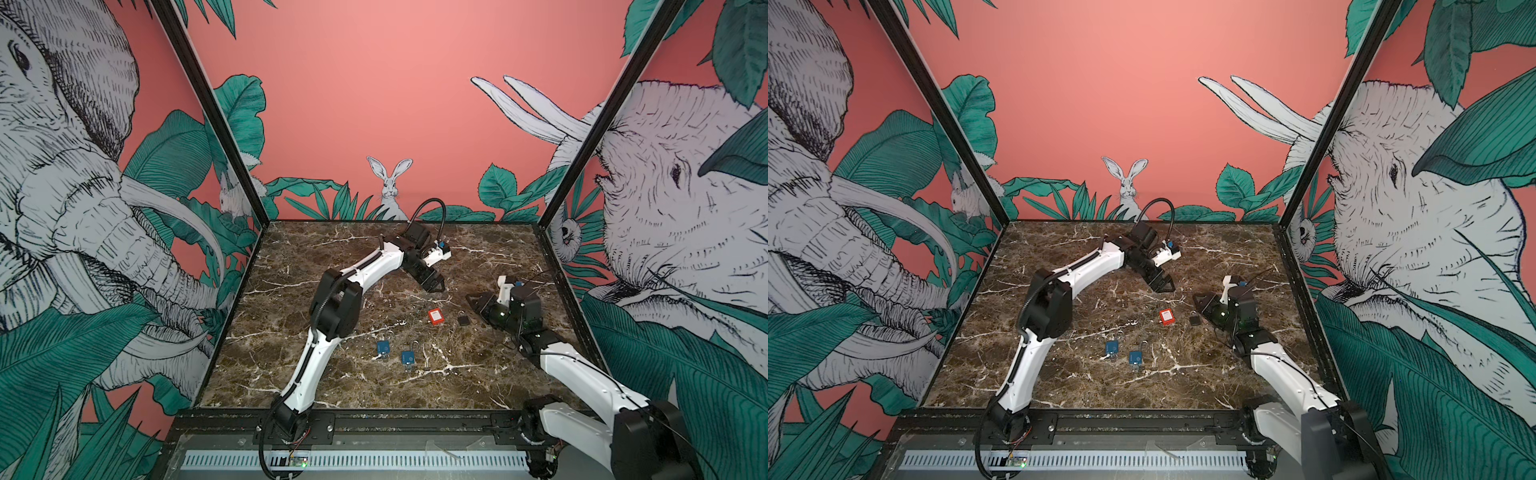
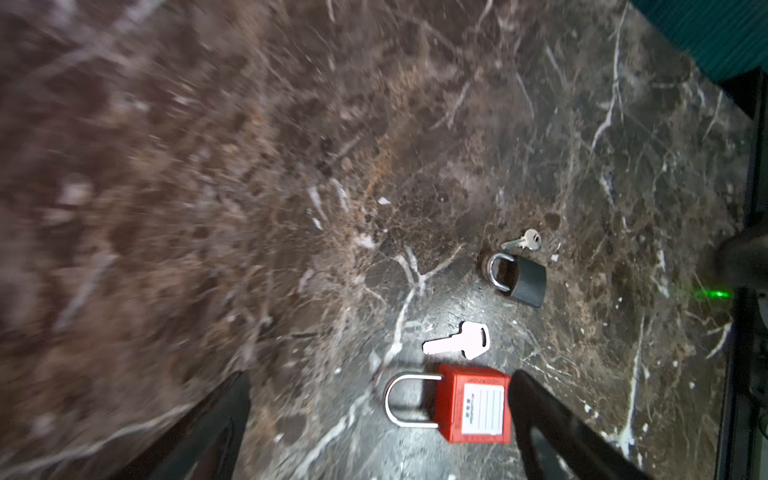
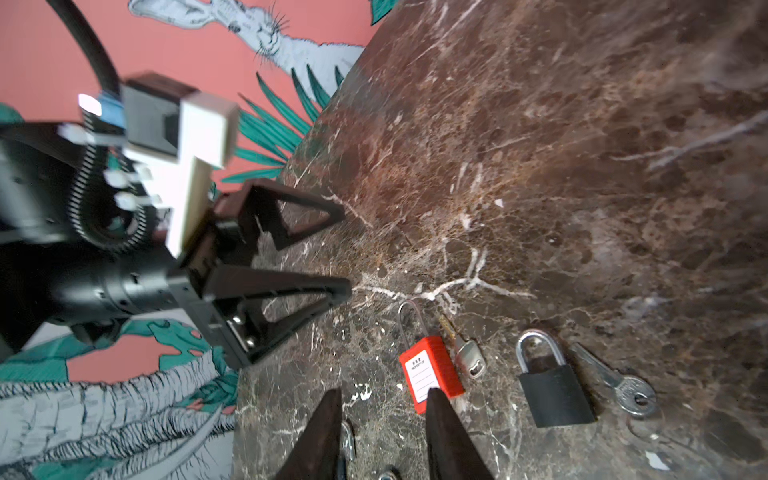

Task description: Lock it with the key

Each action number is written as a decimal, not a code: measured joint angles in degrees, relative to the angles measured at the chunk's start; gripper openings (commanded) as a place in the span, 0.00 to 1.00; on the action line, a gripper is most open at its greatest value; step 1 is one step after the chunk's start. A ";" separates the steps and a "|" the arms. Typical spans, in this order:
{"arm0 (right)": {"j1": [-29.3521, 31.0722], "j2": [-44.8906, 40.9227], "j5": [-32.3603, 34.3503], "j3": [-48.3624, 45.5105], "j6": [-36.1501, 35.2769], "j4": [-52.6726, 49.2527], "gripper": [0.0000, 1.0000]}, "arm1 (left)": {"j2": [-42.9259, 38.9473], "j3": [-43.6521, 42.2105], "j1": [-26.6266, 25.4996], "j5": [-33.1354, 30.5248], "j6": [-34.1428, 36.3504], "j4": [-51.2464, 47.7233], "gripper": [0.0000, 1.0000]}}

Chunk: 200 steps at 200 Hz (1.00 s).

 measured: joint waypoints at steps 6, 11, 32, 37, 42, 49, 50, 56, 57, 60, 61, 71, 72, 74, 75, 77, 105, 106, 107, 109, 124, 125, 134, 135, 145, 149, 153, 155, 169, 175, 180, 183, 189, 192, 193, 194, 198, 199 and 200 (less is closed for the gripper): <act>1.22 0.00 0.66 1.55 -1.57 -1.92 0.38 | -3.54 -3.52 0.22 -1.38 -1.16 3.02 0.97; 2.54 0.00 1.27 2.91 -2.89 -3.65 0.38 | -6.49 -6.54 0.52 -2.47 -2.32 5.33 0.97; 8.94 0.02 6.01 8.63 -8.35 -11.54 0.40 | -19.37 -20.41 1.60 -8.20 -8.44 15.32 0.97; 10.71 0.07 7.43 10.08 -9.60 -13.51 0.40 | -22.38 -23.80 1.70 -9.27 -10.34 17.49 0.97; 12.22 0.13 8.52 11.28 -10.67 -15.19 0.40 | -24.81 -26.69 1.97 -10.19 -11.98 19.58 0.97; 14.32 0.39 9.84 12.90 -11.78 -17.38 0.40 | -28.26 -30.84 2.10 -11.08 -14.34 22.16 0.97; 14.67 0.48 10.21 13.20 -11.98 -17.81 0.40 | -28.63 -31.28 2.10 -11.10 -14.62 22.53 0.97; 16.28 0.90 11.63 14.36 -12.74 -19.47 0.42 | -31.41 -35.08 2.32 -11.65 -16.46 24.96 0.97; 16.48 0.96 11.78 14.51 -12.79 -19.65 0.42 | -31.78 -35.52 2.32 -11.69 -16.76 25.24 0.97; 17.62 1.29 12.66 15.08 -13.18 -20.55 0.44 | -33.07 -37.35 2.34 -11.93 -17.53 26.43 0.97; 17.81 1.33 12.81 15.21 -13.27 -20.70 0.44 | -33.64 -38.29 2.38 -12.09 -17.88 27.04 0.97; 20.63 2.32 15.47 16.44 -13.90 -23.08 0.46 | -37.75 -44.39 2.60 -12.02 -20.41 29.97 0.97; 21.07 2.47 16.00 16.57 -13.99 -23.37 0.46 | -38.29 -45.20 2.62 -11.96 -20.70 30.34 0.97; 21.64 2.71 16.63 16.76 -14.16 -23.87 0.46 | -38.97 -46.40 2.69 -12.00 -21.18 30.82 0.97; 21.81 2.75 16.68 16.81 -14.16 -24.00 0.47 | -39.19 -46.77 2.69 -12.00 -21.33 30.97 0.97; 22.45 3.04 17.53 16.98 -14.14 -24.48 0.47 | -39.98 -47.91 2.69 -11.89 -21.79 31.30 0.97; 30.42 7.50 23.19 18.49 -13.88 -29.59 0.49 | -49.03 -61.51 2.73 -11.52 -27.85 35.28 0.97; 30.77 7.76 23.37 18.58 -13.77 -29.81 0.49 | -49.24 -61.79 2.73 -11.54 -28.00 35.39 0.97; 30.95 7.89 23.47 18.62 -13.75 -29.92 0.49 | -49.64 -62.36 2.75 -11.56 -28.26 35.54 0.97; 31.45 8.28 23.78 18.73 -13.73 -30.21 0.49 | -50.23 -63.14 2.80 -11.54 -28.65 35.63 0.97; 34.45 11.30 25.07 19.30 -13.09 -31.41 0.49 | -54.49 -68.00 2.93 -11.85 -30.93 36.59 0.98; 34.69 11.58 25.14 19.34 -12.98 -31.45 0.49 | -54.69 -68.19 2.93 -11.91 -31.04 36.65 0.98; 36.02 13.40 25.42 19.65 -12.63 -31.67 0.50 | -56.70 -70.18 3.10 -12.33 -32.28 36.96 0.97; 36.11 13.53 25.42 19.67 -12.61 -31.69 0.50 | -56.96 -70.47 3.13 -12.46 -32.46 37.03 0.97; 37.20 15.58 25.42 20.00 -11.93 -31.67 0.50 | -58.58 -72.15 3.30 -13.55 -33.73 37.44 0.97; 37.59 16.39 25.40 20.15 -11.76 -31.67 0.50 | -59.14 -72.83 3.37 -13.94 -34.14 37.77 0.97; 37.99 17.20 25.38 20.33 -11.56 -31.65 0.50 | -59.76 -73.48 3.48 -14.40 -34.51 37.92 0.98; 38.21 17.59 25.35 20.44 -11.47 -31.65 0.50 | -59.98 -73.81 3.50 -14.71 -34.67 37.99 0.97; 39.32 20.65 25.22 21.38 -10.62 -31.36 0.51 | -61.51 -75.54 3.54 -16.15 -35.41 38.10 0.97; 39.74 21.90 25.11 21.86 -10.36 -31.30 0.51 | -62.07 -76.11 3.54 -16.85 -35.56 38.03 0.97; 40.09 23.02 24.92 22.40 -10.34 -31.34 0.51 | -62.49 -76.46 3.54 -17.44 -35.65 37.97 0.97; 40.26 23.78 24.87 22.88 -10.27 -31.47 0.51 | -62.75 -76.65 3.54 -17.84 -35.71 37.88 0.97; 40.52 25.14 24.65 23.78 -10.25 -31.65 0.51 | -63.21 -76.89 3.54 -18.45 -35.74 37.73 0.97; 40.65 25.86 24.55 24.24 -10.27 -31.67 0.51 | -63.41 -76.96 3.54 -18.69 -35.74 37.68 0.97; 40.72 26.16 24.46 24.46 -10.27 -31.74 0.51 | -63.47 -76.98 3.54 -18.75 -35.74 37.68 0.97; 40.76 26.43 24.37 24.68 -10.27 -31.76 0.51 | -63.56 -77.00 3.54 -18.88 -35.74 37.66 0.97; 40.87 27.21 24.17 25.29 -10.29 -31.82 0.51 | -63.76 -77.07 3.54 -19.26 -35.76 37.68 0.98; 40.92 27.52 24.06 25.51 -10.29 -31.85 0.51 | -63.84 -77.09 3.54 -19.39 -35.78 37.68 0.98; 40.94 27.65 24.06 25.64 -10.32 -31.87 0.51 | -63.91 -77.09 3.54 -19.45 -35.78 37.68 0.98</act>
